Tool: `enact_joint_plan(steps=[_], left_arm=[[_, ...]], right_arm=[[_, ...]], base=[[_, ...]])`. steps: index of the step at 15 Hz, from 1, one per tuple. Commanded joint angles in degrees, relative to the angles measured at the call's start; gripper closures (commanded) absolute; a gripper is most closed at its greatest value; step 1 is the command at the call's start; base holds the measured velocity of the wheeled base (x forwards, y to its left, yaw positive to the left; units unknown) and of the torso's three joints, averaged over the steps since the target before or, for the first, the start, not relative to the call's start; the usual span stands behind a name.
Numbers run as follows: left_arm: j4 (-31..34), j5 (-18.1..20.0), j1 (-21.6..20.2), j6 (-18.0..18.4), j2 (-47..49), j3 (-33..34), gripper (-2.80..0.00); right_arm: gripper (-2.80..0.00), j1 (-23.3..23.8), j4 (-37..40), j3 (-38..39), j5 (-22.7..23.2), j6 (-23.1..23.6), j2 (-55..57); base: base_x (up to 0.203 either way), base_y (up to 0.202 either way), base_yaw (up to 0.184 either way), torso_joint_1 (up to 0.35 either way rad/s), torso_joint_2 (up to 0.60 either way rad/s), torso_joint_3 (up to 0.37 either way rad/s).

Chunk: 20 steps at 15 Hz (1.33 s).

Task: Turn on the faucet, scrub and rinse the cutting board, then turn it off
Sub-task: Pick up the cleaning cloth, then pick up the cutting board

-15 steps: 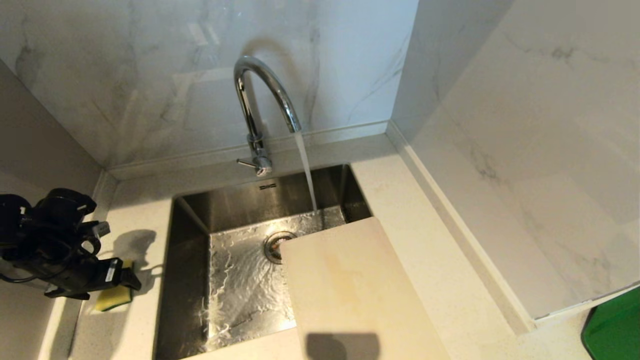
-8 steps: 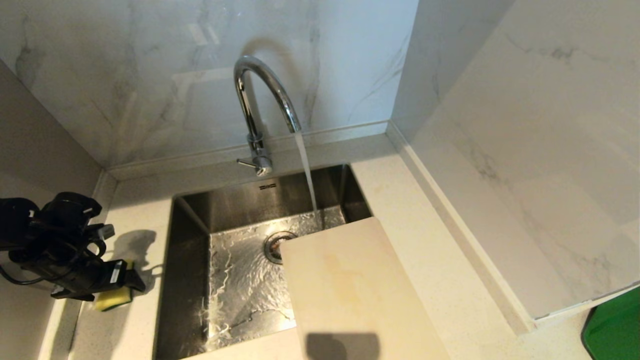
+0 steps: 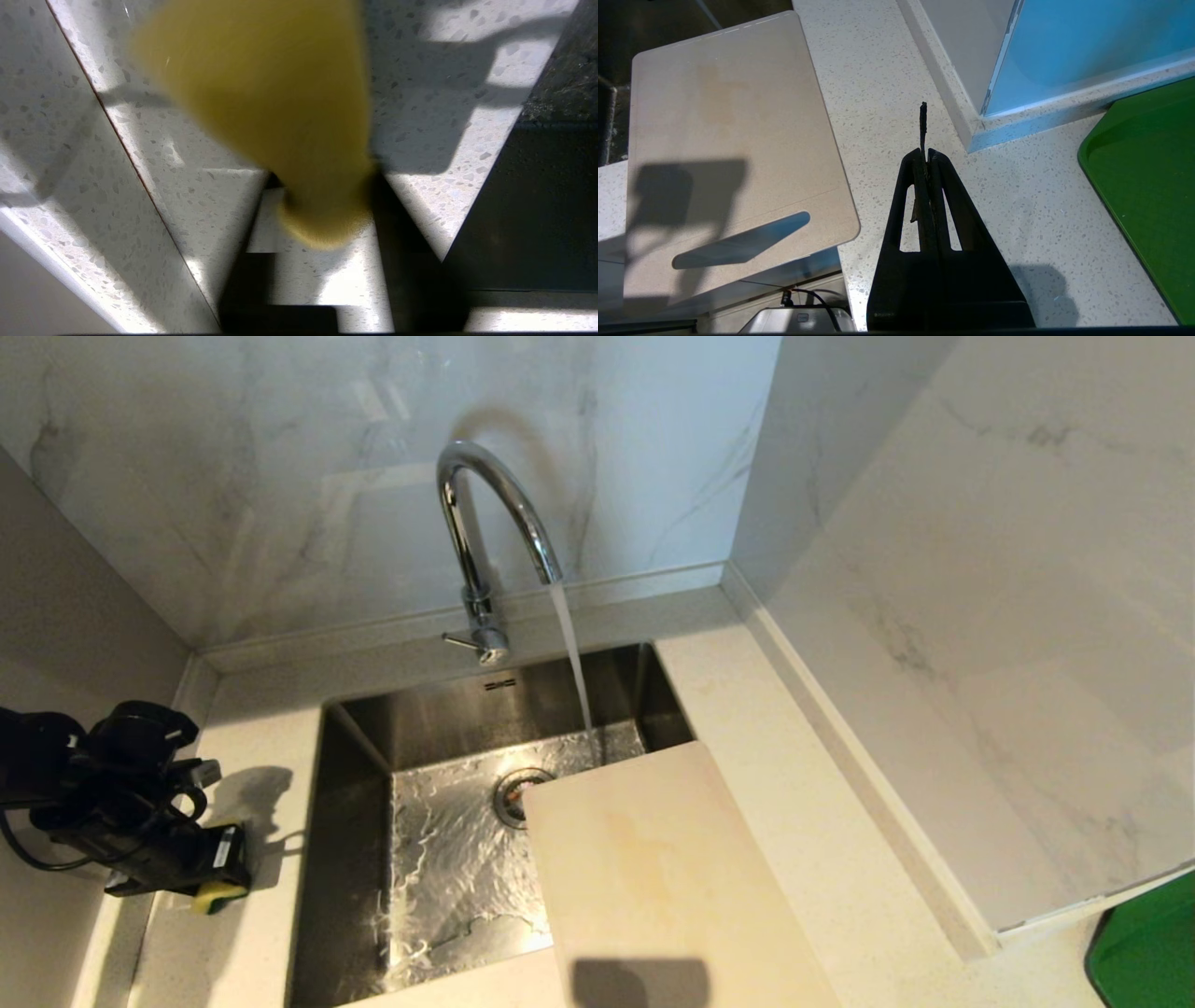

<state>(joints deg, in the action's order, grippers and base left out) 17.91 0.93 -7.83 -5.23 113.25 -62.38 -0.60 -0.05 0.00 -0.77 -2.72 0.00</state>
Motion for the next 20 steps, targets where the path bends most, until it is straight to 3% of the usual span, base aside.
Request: enact_joint_plan(steps=[1,7,12,20], left_arm=[[0.11,-0.05,0.0,0.04,0.47,-0.02,0.0],[0.73,0.2,0.0,0.81,-4.51,-0.11,0.0],[5.57,3.29,0.4,5.82,-14.57,-0.35,0.0],[10.53,4.18,2.93,10.35,-26.96,0.0,0.0]], right_arm=[[0.0,-0.02,-0.04,0.09,-0.02,-0.01,-0.09],[0.0,-0.01,-0.04,0.09,-0.02,-0.01,-0.09],[0.0,-0.02,-0.04,0.09,-0.02,-0.01,-0.09],[0.0,-0.02,-0.04,0.09,-0.02,-0.01,-0.09]], base=[[0.0,0.0,0.0,0.0,0.0,0.0],[0.0,0.0,0.0,0.0,0.0,0.0],[0.0,0.0,0.0,0.0,0.0,0.0],[0.0,0.0,0.0,0.0,0.0,0.0]])
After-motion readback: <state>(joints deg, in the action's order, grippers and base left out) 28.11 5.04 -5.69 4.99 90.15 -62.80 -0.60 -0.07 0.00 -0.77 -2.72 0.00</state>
